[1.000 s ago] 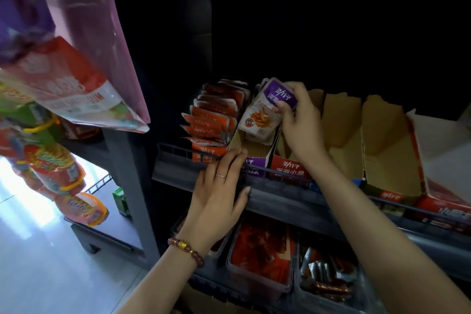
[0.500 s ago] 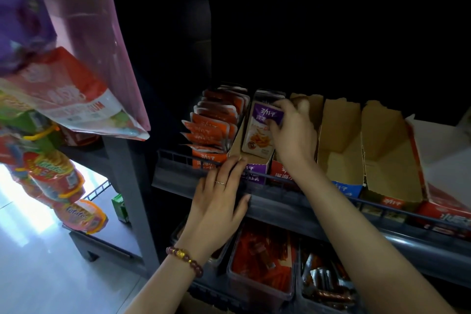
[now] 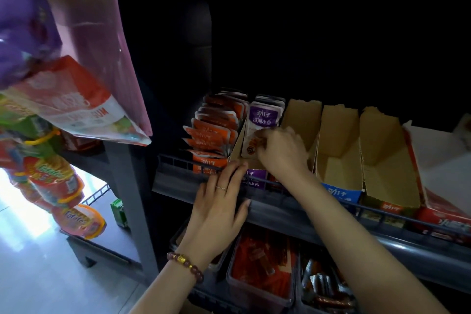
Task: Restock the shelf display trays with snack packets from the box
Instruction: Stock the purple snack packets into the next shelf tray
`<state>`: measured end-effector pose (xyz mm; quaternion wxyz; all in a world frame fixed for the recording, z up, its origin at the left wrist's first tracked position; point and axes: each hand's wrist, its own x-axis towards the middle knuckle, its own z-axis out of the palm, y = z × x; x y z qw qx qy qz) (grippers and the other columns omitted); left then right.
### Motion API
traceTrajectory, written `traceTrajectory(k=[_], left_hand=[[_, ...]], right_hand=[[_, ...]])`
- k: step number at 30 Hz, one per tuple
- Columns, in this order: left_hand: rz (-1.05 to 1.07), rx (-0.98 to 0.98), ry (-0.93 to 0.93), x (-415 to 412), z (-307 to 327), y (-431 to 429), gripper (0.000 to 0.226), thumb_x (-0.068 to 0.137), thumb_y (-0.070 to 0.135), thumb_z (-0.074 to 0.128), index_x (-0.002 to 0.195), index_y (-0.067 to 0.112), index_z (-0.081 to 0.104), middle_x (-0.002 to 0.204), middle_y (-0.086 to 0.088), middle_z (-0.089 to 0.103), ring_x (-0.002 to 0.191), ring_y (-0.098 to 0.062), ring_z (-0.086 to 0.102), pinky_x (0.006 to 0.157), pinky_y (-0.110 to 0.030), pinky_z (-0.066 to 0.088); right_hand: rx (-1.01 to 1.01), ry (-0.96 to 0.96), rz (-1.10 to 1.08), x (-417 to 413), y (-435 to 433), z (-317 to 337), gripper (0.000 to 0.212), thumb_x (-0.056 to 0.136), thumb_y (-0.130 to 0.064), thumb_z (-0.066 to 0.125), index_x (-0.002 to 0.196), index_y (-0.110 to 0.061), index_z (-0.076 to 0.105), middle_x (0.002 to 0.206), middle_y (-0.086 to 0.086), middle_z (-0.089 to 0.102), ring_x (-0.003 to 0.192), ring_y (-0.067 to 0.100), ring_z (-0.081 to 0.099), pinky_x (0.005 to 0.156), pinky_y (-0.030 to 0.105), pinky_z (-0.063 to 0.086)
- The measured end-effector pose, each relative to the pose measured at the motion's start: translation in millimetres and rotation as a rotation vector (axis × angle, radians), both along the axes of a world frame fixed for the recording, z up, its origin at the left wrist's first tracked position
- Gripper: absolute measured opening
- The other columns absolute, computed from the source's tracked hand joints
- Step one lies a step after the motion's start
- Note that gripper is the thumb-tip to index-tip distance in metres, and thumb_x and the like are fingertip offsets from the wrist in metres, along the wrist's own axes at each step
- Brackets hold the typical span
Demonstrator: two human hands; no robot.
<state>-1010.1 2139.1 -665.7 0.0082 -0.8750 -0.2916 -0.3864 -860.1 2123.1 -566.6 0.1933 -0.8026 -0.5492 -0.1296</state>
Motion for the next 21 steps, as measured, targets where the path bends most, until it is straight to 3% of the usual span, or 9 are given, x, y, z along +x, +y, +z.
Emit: traceTrajectory(k=[6,12,18,21], left_hand=[[0.007,0.0,-0.01,0.7,1.6,-1.8,0.06,0.088,0.038,0.041,0.144,0.019,0.03,0.144,0.004,0.031,0.116,-0.016,0.04,0.084,-0.031,0.045],[0.001,0.013,-0.008,-1.2,3.4,-4.5,0.059,0.088,0.038,0.041,0.143,0.018,0.032,0.143,0.003,0.033,0.116,-0.015,0.041,0.086,-0.029,0.043],[-0.019,-0.003,-0.008,-2.2,4.1,-3.7,0.06,0.088,0.037,0.041,0.144,0.019,0.031,0.144,0.003,0.032,0.116,-0.015,0.041,0.088,-0.031,0.045],[-0.021,-0.011,-0.004,-2.1,4.0,-3.6,0.06,0.088,0.038,0.041,0.144,0.018,0.031,0.144,0.004,0.031,0.117,-0.015,0.04,0.088,-0.032,0.045]], right_hand=[[-0.168,-0.163,-0.087,-5.1,4.2,6.5,0.021,0.092,-0.028,0.049,0.104,-0.018,0.064,0.109,0.003,0.061,0.113,0.022,0.041,0.095,0.037,0.027],[-0.349,-0.2,-0.203,-8.5,8.0,9.7,0.027,0.092,-0.024,0.045,0.115,-0.02,0.059,0.12,0.002,0.056,0.119,0.023,0.037,0.096,0.037,0.024],[-0.295,-0.148,-0.187,-11.0,10.0,10.0,0.018,0.089,-0.02,0.052,0.105,-0.019,0.061,0.118,0.004,0.057,0.118,0.025,0.038,0.097,0.039,0.023],[-0.234,-0.122,-0.166,-10.2,8.3,8.5,0.018,0.089,-0.021,0.054,0.105,-0.019,0.062,0.122,0.005,0.056,0.124,0.028,0.035,0.106,0.046,0.017]])
